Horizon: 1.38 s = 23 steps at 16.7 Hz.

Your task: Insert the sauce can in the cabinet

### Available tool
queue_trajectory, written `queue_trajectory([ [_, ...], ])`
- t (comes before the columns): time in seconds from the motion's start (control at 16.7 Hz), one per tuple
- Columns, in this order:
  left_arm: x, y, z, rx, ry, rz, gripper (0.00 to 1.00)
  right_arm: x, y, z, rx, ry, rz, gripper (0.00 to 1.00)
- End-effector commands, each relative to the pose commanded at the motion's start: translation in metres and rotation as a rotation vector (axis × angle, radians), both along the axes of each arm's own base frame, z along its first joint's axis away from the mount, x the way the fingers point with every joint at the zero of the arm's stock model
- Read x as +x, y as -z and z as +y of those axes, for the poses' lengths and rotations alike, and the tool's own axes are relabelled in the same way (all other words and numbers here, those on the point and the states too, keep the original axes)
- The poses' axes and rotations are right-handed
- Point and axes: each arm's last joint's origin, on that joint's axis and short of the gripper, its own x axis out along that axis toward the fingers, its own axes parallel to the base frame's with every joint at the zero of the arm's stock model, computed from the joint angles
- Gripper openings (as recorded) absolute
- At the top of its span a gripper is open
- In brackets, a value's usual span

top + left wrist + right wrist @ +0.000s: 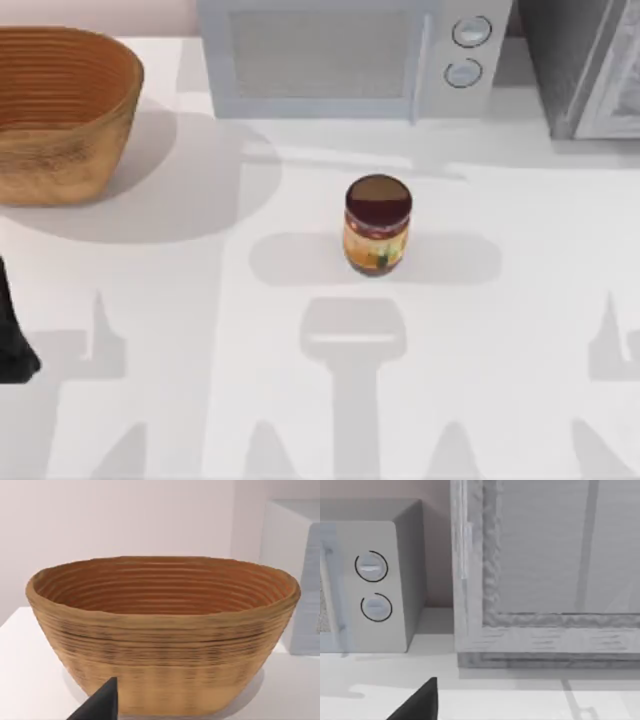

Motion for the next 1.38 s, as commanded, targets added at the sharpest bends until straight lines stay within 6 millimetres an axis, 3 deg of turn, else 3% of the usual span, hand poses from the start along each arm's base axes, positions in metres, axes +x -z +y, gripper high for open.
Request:
queue_trajectory([
  [0.42,0.000,0.000,0.000,0.000,0.000,0.000,1.00,0.006,-0.016,0.003,-0.026,-0.085,0.025,1.00],
  [0.72,0.000,0.000,0.000,0.000,0.000,0.000,1.00,0.036,-0.050,0.013,-0.084,-0.304,0.079,1.00],
  [0.9,0.000,0.000,0.000,0.000,0.000,0.000,1.00,0.072,-0.067,0.022,-0.120,-0.483,0.110,1.00],
  [1.08,0.000,0.000,0.000,0.000,0.000,0.000,1.00,0.120,-0.072,0.034,-0.148,-0.682,0.132,1.00],
  [1.2,0.000,0.000,0.000,0.000,0.000,0.000,1.00,0.156,-0.064,0.043,-0.159,-0.820,0.141,1.00],
  [1.38,0.000,0.000,0.000,0.000,0.000,0.000,1.00,0.209,-0.036,0.059,-0.162,-1.024,0.143,1.00],
])
